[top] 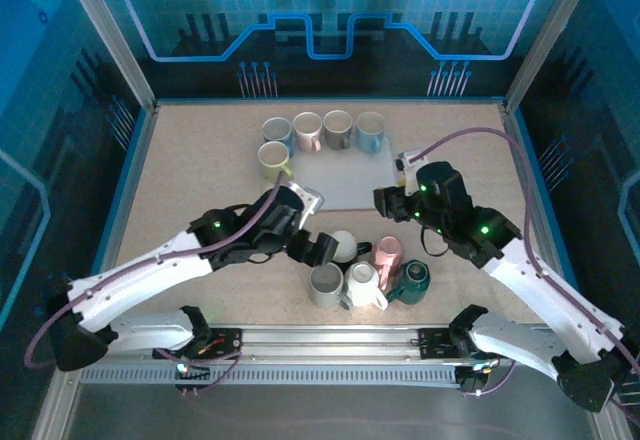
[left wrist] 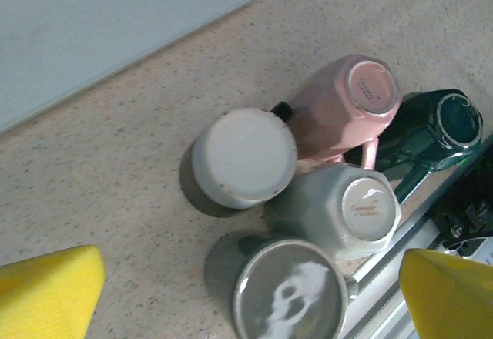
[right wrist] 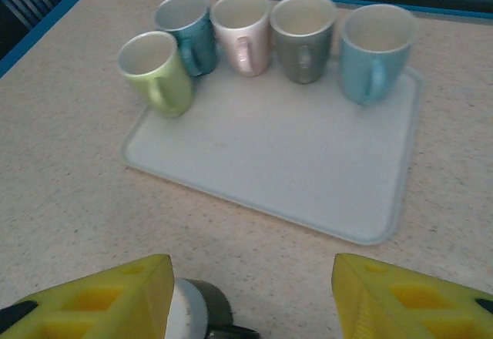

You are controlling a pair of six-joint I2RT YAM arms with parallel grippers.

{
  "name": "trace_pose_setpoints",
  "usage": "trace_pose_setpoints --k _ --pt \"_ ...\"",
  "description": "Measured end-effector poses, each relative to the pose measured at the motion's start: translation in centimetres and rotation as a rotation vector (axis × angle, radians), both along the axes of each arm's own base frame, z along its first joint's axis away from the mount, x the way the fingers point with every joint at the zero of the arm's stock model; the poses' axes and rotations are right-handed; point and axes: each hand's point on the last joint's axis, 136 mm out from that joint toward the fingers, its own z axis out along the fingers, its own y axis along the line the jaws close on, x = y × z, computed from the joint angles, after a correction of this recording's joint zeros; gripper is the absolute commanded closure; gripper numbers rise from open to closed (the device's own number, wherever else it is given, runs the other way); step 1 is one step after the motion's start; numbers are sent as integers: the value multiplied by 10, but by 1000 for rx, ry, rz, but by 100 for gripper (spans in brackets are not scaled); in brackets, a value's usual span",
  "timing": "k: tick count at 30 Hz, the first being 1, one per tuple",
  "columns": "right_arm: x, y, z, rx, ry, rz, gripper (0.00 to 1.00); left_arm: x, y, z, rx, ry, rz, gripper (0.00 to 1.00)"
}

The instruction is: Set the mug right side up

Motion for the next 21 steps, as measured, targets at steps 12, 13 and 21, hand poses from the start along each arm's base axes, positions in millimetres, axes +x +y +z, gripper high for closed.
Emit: trace_pose_setpoints --k 12,13,21 --pt "-14 -15 -1 14 -4 -23 42 21 -35 -58 160 94 -19 1" --pt "-15 -16 -2 13 -3 -24 42 22 -37 -60 168 90 -25 1" --pt "-19 -21 0 18 -10 -30 42 15 -61 -60 212 49 -102 1"
